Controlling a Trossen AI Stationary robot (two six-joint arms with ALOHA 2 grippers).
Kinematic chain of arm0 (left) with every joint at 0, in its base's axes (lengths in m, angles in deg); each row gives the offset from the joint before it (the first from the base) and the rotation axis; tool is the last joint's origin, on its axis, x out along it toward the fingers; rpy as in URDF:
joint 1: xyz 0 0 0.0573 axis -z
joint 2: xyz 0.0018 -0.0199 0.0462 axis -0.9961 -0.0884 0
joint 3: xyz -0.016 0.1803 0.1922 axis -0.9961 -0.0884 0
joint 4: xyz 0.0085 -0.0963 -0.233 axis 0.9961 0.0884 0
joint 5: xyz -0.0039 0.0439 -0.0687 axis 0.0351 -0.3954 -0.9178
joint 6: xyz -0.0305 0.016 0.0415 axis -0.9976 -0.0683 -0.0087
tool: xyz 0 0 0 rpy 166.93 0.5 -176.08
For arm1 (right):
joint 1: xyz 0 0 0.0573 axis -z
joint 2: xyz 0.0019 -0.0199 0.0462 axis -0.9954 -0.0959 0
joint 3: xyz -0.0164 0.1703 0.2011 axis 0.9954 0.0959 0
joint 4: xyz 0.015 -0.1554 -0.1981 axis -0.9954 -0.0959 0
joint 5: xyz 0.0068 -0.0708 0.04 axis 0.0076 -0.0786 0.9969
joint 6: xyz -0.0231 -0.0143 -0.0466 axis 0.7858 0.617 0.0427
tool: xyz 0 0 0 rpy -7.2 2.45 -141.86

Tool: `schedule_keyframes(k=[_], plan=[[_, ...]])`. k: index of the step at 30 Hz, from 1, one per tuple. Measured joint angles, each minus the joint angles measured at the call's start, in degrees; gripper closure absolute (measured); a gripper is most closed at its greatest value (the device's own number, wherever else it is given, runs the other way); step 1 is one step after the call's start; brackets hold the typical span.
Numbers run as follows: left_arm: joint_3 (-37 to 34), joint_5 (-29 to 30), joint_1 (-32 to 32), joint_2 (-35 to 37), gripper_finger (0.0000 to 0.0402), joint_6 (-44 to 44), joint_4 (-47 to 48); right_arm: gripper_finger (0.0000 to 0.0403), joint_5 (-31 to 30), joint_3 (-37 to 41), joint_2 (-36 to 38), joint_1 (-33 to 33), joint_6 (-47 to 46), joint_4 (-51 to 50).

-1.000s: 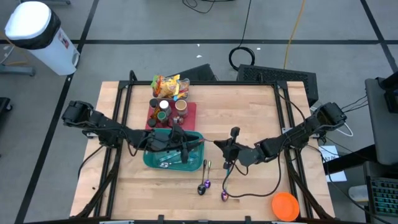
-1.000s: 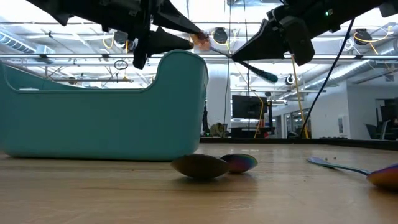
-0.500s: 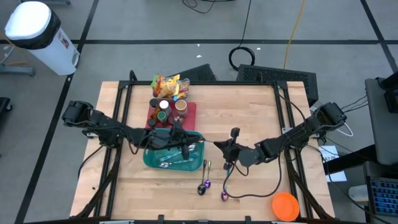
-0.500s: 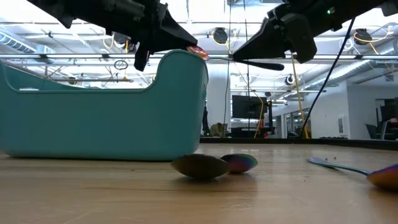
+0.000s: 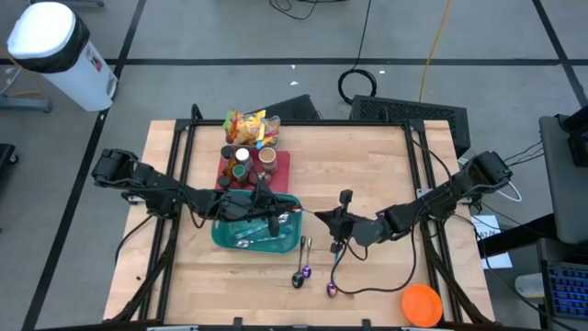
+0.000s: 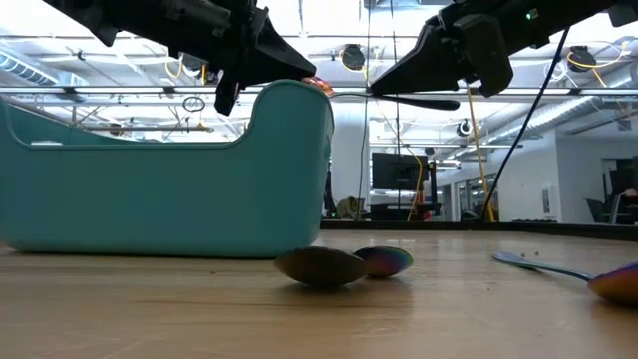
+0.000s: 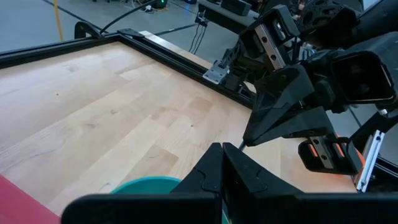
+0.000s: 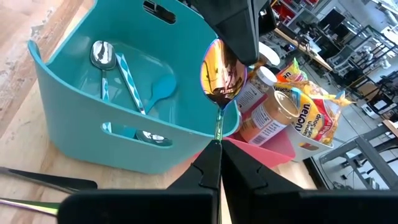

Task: Pick & Place Food Item
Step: Put the right violet spoon into the blue bin

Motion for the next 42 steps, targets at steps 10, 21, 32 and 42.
schedule_keyframes(k=[10, 21, 32, 42], plan=[[0.0, -0.4, 1.4, 2.0, 0.0401, 0.6, 1.6, 0.0403, 0.1, 0.0, 0.0, 0.0, 1.6, 3.0], [0.1, 12.1, 9.9, 15.1, 0.0401, -2.4, 22.7, 0.0403, 7.2, 0.0, 0.0, 0.0, 3.3, 8.8], [0.1, 31.3, 24.1, 22.3, 0.0402, -19.4, 46.5, 0.0403, 7.3, 0.0, 0.0, -0.9, 4.0, 10.2], [0.1, 27.5, 24.9, 16.3, 0.0401, -28.4, 51.3, 0.0403, 7.4, 0.0, 0.0, -0.9, 4.0, 10.2]])
